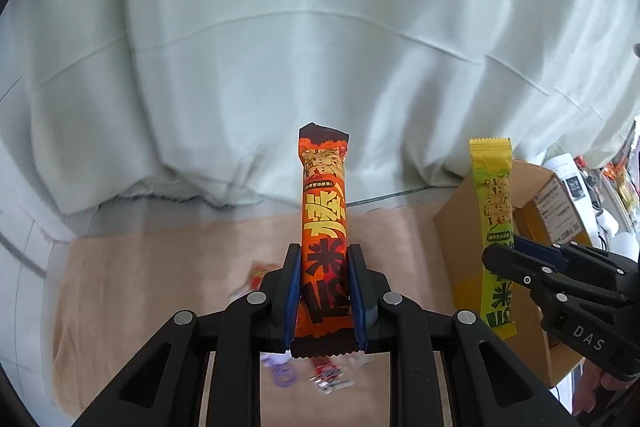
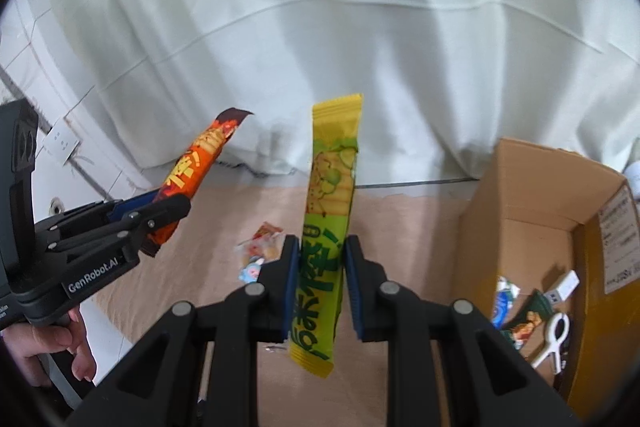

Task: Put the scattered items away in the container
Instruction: 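Lift both snack sticks and carry them over the cardboard box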

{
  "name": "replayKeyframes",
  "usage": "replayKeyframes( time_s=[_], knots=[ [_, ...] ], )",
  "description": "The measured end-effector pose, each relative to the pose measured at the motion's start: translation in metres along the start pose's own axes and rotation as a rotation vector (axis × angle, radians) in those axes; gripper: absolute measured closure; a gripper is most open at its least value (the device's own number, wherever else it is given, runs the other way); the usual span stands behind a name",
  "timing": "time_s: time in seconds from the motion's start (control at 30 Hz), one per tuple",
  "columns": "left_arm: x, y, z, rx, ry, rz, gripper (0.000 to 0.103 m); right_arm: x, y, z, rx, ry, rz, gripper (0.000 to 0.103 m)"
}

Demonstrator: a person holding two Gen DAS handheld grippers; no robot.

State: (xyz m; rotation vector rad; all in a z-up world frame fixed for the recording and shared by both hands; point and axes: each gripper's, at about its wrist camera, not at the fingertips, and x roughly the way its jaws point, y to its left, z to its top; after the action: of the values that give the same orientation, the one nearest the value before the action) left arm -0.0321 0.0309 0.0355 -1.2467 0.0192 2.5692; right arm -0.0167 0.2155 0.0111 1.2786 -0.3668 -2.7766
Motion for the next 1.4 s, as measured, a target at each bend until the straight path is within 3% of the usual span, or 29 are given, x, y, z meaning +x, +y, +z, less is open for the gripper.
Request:
replayKeyframes(
  time_s=[0.67,1.2,1.4],
  knots=[
    [0.034,-0.164,0.045,0.203,0.004,-0.218,0.080,-0.081,-0.133,-0.029,0.223,-0.089,-0.229,0.077],
    [0.065,-0.272,0.022,0.347,0.074,-0.297,0.080,-0.106,-0.203,-0.075,0.360,-0.066,-0.341,0.077],
    [0.077,-0.284,0.009,0.368,0.114,-0.294,0.080,-0.096,-0.213,-0.090,0.395,-0.029,-0.336,0.076]
  ],
)
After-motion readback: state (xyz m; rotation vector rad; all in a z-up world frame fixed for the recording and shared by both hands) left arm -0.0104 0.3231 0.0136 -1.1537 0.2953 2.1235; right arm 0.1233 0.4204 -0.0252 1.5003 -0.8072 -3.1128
